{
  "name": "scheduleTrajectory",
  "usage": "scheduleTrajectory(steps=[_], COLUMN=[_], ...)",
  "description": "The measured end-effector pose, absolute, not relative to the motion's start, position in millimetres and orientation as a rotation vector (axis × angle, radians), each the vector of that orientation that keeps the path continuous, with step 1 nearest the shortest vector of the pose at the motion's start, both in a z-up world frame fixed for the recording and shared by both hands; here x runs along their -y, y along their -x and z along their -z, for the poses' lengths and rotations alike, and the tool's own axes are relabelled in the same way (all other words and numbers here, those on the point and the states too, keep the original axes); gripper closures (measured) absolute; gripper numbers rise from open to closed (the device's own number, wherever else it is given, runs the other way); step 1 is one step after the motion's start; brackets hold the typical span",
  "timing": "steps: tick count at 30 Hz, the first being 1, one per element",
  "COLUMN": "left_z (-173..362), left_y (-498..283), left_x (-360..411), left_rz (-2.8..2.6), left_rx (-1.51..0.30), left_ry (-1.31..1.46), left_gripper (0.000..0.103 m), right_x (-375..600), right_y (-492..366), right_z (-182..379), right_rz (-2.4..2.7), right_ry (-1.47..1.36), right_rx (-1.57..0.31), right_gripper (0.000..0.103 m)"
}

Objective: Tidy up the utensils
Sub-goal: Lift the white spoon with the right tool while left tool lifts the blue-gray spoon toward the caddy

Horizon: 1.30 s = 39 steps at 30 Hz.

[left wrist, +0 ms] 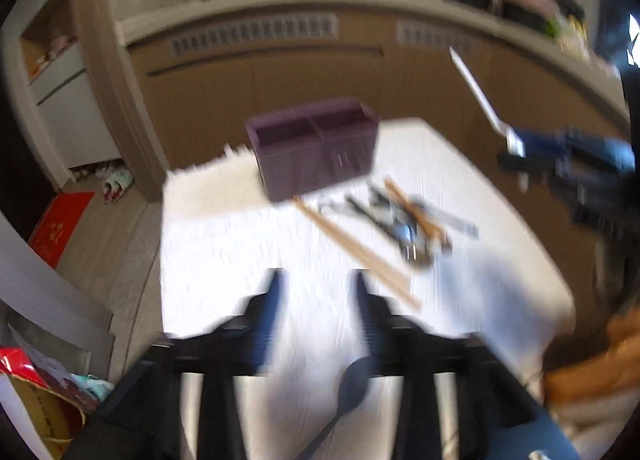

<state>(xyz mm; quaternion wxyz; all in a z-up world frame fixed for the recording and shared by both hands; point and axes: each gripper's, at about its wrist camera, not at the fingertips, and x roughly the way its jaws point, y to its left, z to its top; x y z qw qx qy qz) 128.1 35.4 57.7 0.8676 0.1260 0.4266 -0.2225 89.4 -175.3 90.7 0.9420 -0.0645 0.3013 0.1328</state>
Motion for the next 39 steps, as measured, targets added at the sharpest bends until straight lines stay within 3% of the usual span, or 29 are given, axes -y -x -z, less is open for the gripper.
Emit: scheduleTrajectory(steps=[1, 10, 14, 21, 29, 31, 36, 39], left_z=[-47.3, 23.0, 37.2, 73.4, 82.1, 81.4, 73.6, 37.9], left_y=[-121.5, -72.1, -83.3, -106.2, -114.2, -115.8, -119.2, -119.4], left_x=[-34.7, -9.5, -7.1, -8.9, -9.5, -8.9, -14.5, -19.7], left_rz=[0.477, 0.599, 0.683, 0.661, 0.657, 0.631, 0.568, 0.528], left_rx=[-0.919, -1.049, -1.121, -1.226, -1.246, -1.230, -1.218, -1.112], left_ry=[-0.306, -0.623, -0.546, -0.463, -0.402, -0.419, -0.357, -0.318], left_gripper=[0.025, 0.024, 0.026, 0.049, 0.052, 0.073, 0.073, 0.073], right_x=[177.4, 192.2, 190.0, 189.8, 193.9, 192.8, 192.8, 196.2], right_y=[-88.7, -96.4, -98.2, -97.2, -106.3, -106.8, -102.7, -98.6], right_z=[-86.7, -48.0, -30.1, 1.0, 21.2, 22.9, 20.9, 11.5], right_rz=[-0.270, -0.295, -0.303, -0.312, -0.300, -0.302, -0.294, -0.279], right_ry=[0.129, 0.067, 0.060, 0.062, 0.041, 0.040, 0.046, 0.044], right_rx=[-0.630, -0.734, -0.769, -0.845, -0.911, -0.918, -0.915, -0.894], right_gripper=[0.067, 0.067, 0.067, 0.067, 0.066, 0.066, 0.066, 0.066])
